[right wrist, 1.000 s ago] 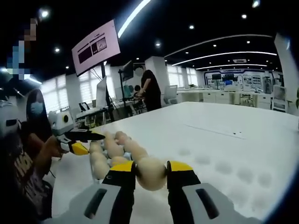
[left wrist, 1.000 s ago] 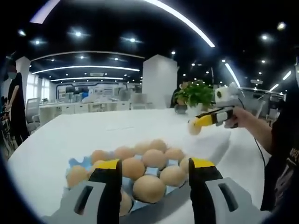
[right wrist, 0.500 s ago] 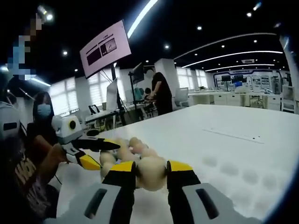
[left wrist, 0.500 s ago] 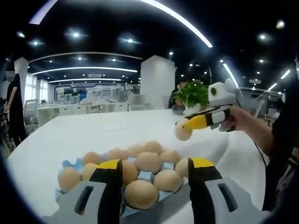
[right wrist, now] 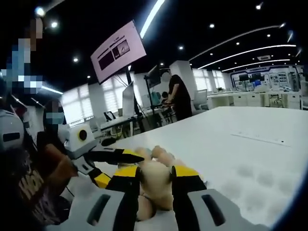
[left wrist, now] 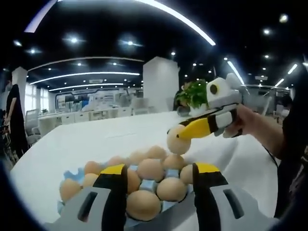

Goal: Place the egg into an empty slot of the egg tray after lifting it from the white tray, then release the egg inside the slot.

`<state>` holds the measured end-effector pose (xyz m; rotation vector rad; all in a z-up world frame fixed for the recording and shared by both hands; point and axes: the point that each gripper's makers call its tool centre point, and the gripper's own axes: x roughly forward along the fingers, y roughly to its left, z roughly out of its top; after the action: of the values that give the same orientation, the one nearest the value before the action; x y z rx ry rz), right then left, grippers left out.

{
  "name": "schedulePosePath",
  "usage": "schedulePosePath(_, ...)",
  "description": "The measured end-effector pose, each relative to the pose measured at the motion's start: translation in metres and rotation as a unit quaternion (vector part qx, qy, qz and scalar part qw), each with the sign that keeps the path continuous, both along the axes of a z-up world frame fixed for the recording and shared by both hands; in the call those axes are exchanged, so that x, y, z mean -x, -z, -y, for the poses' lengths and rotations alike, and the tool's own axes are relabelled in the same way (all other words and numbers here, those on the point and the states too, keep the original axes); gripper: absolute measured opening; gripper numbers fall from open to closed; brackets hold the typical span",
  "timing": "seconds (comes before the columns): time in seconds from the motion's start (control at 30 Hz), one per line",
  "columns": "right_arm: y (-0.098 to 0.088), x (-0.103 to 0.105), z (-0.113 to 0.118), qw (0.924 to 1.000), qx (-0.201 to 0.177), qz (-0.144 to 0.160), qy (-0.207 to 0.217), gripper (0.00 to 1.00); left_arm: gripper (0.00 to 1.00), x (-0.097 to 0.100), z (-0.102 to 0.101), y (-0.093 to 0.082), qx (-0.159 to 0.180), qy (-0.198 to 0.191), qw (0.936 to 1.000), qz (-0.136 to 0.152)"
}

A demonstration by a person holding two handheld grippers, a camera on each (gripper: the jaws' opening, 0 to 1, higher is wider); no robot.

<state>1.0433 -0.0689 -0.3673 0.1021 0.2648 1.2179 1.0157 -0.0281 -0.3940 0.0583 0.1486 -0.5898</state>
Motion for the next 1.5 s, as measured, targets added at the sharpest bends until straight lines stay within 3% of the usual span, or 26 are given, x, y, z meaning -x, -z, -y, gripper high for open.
schedulePosePath(0.43,-0.002,0.017,-0.023,0.9994,-0.005,-0.015,-0.030,0.26,0.52,-0.005,0.013,-0.005,-0.001,0.003,0.9999,0.012)
schedulePosePath(0.63,-0.001,0.023,-0.027,0.9990,-0.005,-0.020,-0.039,0.26,0.46,-0.006,0.020,-0.006,-0.015,0.008,0.9997,0.016)
schedulePosePath(0.8,-0.001,0.024,-0.027,0.9990,-0.008,-0.022,-0.039,0.26,0.38,-0.005,0.024,-0.007,-0.016,0.015,0.9996,0.017)
schedulePosePath(1.2,-0.001,0.028,-0.027,0.9988,-0.008,-0.025,-0.042,0.25,0.29,-0.003,0.029,-0.008,-0.014,0.024,0.9995,0.017)
schedulePosePath(1.5,0.000,0.032,-0.027,0.9986,0.001,-0.022,-0.048,0.26,0.29,-0.002,0.031,-0.008,-0.021,0.031,0.9991,0.018)
